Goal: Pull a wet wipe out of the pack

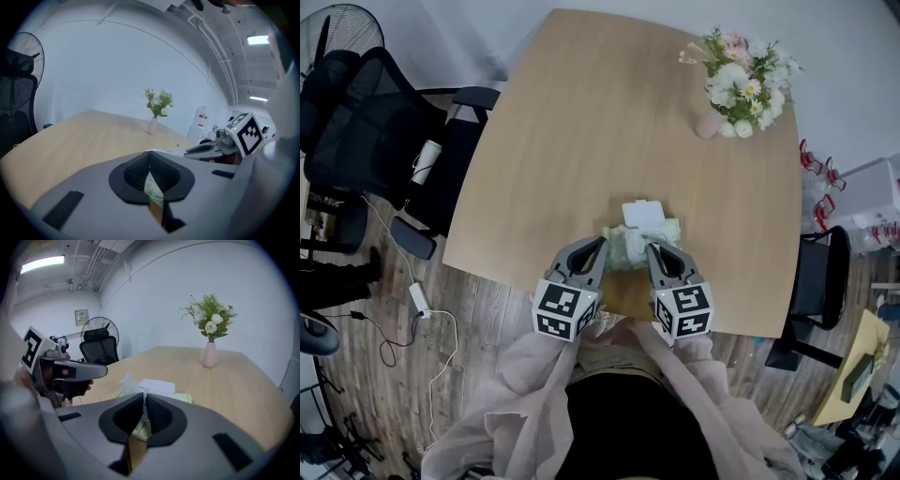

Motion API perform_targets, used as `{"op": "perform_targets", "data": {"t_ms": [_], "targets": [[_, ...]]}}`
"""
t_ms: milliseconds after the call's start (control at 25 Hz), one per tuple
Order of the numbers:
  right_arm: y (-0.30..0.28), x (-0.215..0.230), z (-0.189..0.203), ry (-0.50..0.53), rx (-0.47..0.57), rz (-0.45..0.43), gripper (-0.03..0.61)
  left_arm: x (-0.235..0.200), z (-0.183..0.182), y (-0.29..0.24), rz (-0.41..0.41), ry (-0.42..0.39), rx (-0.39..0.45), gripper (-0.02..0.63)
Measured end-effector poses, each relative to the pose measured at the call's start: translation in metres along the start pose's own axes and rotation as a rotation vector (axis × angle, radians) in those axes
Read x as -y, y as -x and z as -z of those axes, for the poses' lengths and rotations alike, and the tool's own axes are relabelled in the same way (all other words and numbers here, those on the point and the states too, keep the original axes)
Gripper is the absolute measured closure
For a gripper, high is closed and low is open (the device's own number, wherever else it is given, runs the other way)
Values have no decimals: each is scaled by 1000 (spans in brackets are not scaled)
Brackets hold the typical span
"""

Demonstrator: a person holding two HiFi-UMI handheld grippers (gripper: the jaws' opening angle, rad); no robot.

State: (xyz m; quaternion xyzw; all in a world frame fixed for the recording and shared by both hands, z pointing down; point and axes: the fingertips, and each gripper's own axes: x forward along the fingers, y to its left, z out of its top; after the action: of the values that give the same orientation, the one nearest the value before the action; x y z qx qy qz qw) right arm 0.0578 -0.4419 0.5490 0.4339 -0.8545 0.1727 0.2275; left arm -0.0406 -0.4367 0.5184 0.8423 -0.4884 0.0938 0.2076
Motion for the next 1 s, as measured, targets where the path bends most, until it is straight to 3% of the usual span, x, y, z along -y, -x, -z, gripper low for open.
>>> {"op": "perform_targets", "data": {"t_ms": [1000], "targets": [[21,-10,5,-29,28,1,558,16,4,11,23,-18,3,603]]}}
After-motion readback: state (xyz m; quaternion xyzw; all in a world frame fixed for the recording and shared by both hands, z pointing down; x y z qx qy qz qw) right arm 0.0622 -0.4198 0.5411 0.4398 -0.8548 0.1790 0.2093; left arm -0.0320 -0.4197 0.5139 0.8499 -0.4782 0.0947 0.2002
